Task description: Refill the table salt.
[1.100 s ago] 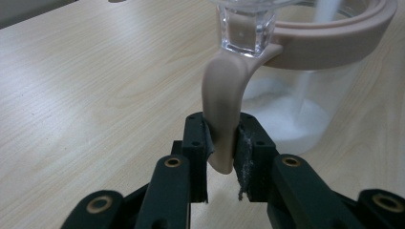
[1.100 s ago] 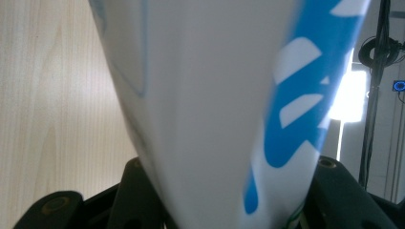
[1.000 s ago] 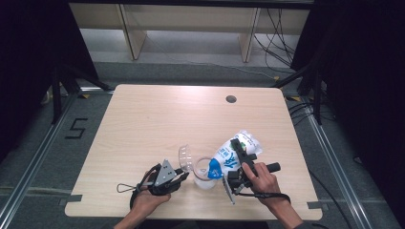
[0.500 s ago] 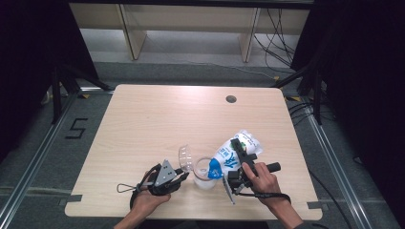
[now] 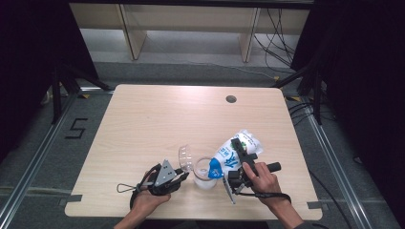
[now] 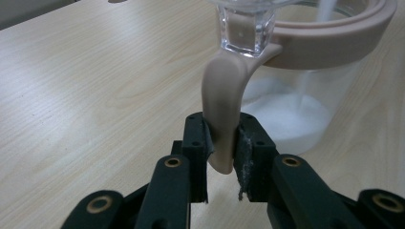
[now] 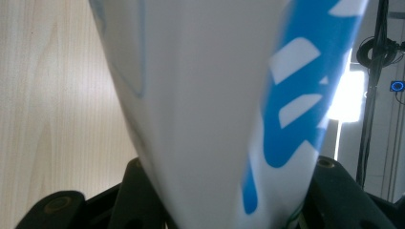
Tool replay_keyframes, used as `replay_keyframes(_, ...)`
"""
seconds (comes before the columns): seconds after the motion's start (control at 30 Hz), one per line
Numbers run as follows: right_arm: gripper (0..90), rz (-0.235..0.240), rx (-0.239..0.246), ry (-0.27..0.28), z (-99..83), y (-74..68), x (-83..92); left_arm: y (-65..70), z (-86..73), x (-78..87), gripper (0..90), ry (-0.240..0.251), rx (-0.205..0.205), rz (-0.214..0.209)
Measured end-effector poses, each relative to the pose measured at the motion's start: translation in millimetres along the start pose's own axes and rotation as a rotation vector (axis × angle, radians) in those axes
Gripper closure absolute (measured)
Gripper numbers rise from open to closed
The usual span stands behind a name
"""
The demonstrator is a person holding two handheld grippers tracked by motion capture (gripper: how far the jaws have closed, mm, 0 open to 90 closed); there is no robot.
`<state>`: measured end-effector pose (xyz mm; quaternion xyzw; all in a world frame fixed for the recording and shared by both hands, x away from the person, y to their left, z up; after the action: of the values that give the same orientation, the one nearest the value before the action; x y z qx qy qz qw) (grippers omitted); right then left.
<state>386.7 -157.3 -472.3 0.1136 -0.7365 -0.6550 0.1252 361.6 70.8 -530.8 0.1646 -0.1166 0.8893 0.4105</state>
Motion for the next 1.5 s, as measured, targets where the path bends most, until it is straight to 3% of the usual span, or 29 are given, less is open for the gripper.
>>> replay_keyframes(0.03, 58.9, -0.008, 0.041, 0.02, 1.3, 3.6, -1.2, 0.1, 0.0, 0.0, 75.3, 0.0, 0.001, -0.001)
replay_keyframes(0.23, 59.1, -0.013, 0.023, 0.016, 0.9, 3.5, -0.9, 0.2, 0.1, 0.0, 75.3, 0.001, 0.001, -0.001)
replay_keyframes(0.27, 59.1, 0.018, 0.021, -0.02, 0.1, 3.0, 1.5, 0.3, 0.2, -0.1, 75.3, 0.003, 0.004, 0.0)
replay_keyframes(0.33, 59.1, -0.001, 0.024, 0.005, 0.2, 3.4, -0.3, 0.5, 0.2, -0.2, 75.3, 0.004, 0.005, -0.001)
replay_keyframes(0.37, 59.1, 0.003, 0.02, -0.005, 0.0, 3.3, 0.3, 0.5, 0.2, -0.2, 75.3, 0.005, 0.004, 0.0)
replay_keyframes(0.4, 59.1, 0.003, -0.033, -0.018, -1.3, -0.7, 1.0, -0.1, 0.1, 0.1, 75.3, 0.0, -0.001, 0.001)
replay_keyframes(0.5, 59.2, -0.004, -0.046, -0.02, -1.5, -1.1, 1.0, 0.1, 0.4, -0.2, 75.3, 0.006, 0.002, 0.002)
replay_keyframes(0.73, 59.2, 0.001, -0.015, -0.006, -0.1, 1.0, -0.7, -0.3, 0.3, 0.0, 75.3, 0.002, -0.003, 0.004)
replay_keyframes(0.77, 59.2, 0.003, 0.031, 0.001, 0.8, 4.2, -0.8, -0.3, 0.3, 0.0, 75.3, 0.002, -0.003, 0.004)
replay_keyframes(0.8, 59.3, 0.003, 0.035, 0.003, 0.8, 4.4, -0.9, -0.3, 0.3, 0.0, 75.3, 0.002, -0.003, 0.004)
replay_keyframes(0.87, 59.3, -0.005, 0.018, 0.004, 0.8, 3.8, -1.5, -0.3, 0.3, 0.0, 75.3, 0.002, -0.003, 0.004)
replay_keyframes(0.9, 59.3, 0.003, -0.042, -0.021, -1.0, -1.2, 0.2, -0.2, 0.3, 0.0, 75.3, 0.002, -0.003, 0.004)
replay_keyframes(1.17, 59.4, 0.008, -0.038, -0.028, -1.0, -1.7, 0.4, -0.3, 0.3, 0.0, 75.3, 0.002, -0.003, 0.003)
replay_keyframes(1.2, 59.4, -0.013, 0.039, 0.02, 1.8, 5.2, -2.8, -0.3, 0.3, 0.0, 75.3, 0.001, -0.003, 0.004)
replay_keyframes(1.5, 59.6, -0.012, 0.028, 0.017, 1.8, 4.2, -2.8, -0.3, 0.3, 0.0, 75.3, 0.001, -0.003, 0.004)
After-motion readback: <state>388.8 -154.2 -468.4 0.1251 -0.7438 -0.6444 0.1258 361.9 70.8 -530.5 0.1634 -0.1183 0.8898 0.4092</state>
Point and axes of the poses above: each handheld gripper's, and its own axes: x roughly backward along the jaws, z roughly out of its top, y roughly to its right, the point moved 5 cm from there along -x, roughly forward along the jaws, and after that the axes turned 5 degrees about y, right-handed, at the moved point
